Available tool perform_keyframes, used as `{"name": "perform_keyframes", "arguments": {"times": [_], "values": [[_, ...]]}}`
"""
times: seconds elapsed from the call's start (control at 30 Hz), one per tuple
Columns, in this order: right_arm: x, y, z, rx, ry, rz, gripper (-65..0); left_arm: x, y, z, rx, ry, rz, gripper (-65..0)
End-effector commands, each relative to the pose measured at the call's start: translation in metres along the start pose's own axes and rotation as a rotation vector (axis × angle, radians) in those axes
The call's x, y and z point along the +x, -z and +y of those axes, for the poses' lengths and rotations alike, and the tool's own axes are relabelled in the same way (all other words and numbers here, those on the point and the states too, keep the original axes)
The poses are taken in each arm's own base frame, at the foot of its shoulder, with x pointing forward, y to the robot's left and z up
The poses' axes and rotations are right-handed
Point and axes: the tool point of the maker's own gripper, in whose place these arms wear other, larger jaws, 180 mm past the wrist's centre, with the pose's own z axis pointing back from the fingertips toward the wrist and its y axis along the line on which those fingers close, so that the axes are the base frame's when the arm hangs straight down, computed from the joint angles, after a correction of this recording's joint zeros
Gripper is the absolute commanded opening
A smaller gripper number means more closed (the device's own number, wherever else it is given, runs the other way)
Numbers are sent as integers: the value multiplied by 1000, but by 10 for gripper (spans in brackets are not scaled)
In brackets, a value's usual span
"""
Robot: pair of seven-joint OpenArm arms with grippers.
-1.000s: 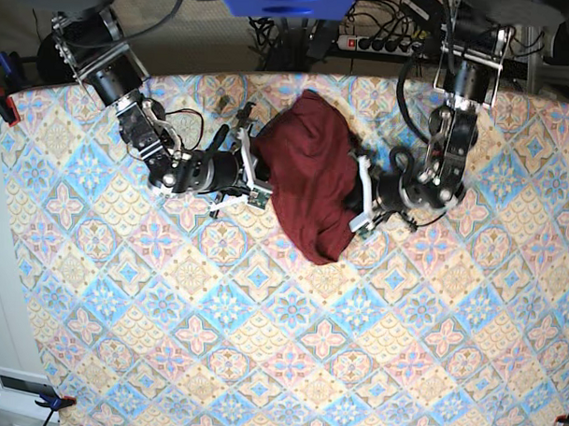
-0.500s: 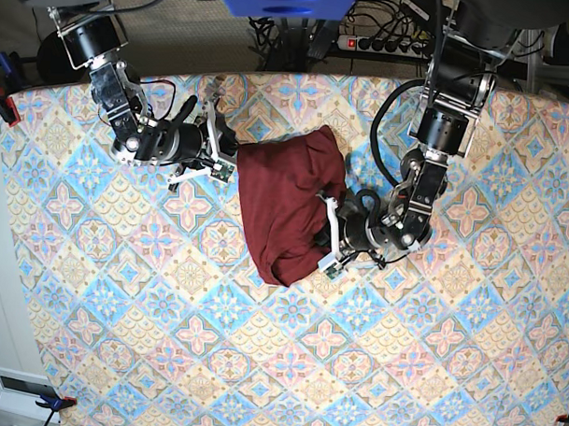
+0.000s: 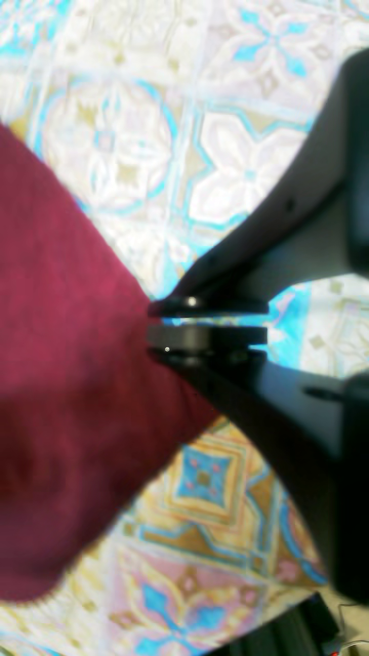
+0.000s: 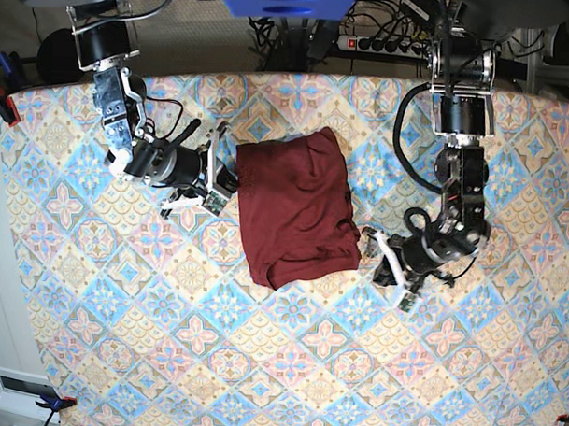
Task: Layout the t-shirt on the table in an organized manner, then fold the t-shirt properly
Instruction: 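Tuck the loose shirt edge under with the left gripper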
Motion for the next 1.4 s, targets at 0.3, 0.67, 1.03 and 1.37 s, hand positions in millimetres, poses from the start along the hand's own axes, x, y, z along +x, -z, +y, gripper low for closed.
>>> {"name": "perform_keyframes", "arguments": {"times": [0.3,0.67,1.03,1.37], "values": [[30,10,12,31,33,-100,-628,27,10,-84,-144,-107,-108,-647],[16,19,17,57,64,-63,-628,-16,46,-90,-209,-259,-56,-647],[-14,30,22,86,125,8,-628,-38,55,-45,-145,-302,-65,-647],[65,-1,26,34,-27,-191,-628,11,17,-11,-88,-313,-207,-647]]}}
